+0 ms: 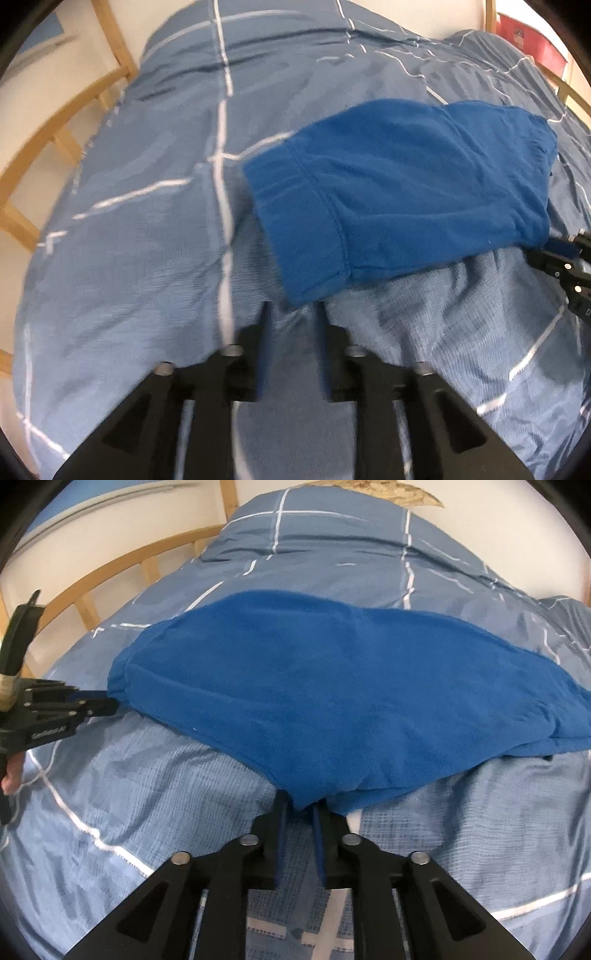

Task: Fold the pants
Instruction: 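Release the bundle and regrasp its end with the right gripper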

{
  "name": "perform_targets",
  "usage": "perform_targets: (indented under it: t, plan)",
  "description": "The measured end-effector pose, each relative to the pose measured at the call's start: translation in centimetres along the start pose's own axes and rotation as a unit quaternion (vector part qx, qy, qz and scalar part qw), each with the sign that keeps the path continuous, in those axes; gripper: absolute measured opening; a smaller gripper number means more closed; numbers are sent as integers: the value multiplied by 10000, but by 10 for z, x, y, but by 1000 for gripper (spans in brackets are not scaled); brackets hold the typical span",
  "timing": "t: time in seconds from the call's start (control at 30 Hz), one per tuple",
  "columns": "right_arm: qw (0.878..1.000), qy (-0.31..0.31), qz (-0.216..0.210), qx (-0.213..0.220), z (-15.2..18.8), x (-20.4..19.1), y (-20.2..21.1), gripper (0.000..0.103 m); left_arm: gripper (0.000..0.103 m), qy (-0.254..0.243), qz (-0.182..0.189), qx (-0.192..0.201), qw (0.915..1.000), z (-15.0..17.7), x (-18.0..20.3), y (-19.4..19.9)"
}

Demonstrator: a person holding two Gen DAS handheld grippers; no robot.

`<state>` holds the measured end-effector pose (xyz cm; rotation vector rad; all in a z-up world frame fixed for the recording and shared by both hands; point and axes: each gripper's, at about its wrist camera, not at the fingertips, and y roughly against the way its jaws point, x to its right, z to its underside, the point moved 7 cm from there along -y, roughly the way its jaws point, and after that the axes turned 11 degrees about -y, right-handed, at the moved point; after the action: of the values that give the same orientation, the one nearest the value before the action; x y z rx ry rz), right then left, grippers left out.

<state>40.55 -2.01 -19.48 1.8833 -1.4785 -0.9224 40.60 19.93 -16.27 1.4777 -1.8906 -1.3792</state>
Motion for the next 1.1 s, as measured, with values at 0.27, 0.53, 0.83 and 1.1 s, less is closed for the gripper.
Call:
perform_targets:
  t: [0.27, 0.53, 0.83, 1.1]
  plan:
    - [9979, -43, 27, 653, -10, 18, 58, 48, 58, 13, -388, 624, 9973, -6, 30, 81]
    - [9910, -250, 115, 1306, -26, 76, 122, 53, 62, -27, -393, 1285, 9909, -45, 87, 114]
    - [9780, -622, 773, 1833, -44, 180, 154, 53, 63, -149, -63, 1610, 9868, -106, 170, 102]
    - [9648, -1434, 1020, 1955, -66, 287, 154, 53, 64, -396, 51, 1772, 9834, -171, 234, 81]
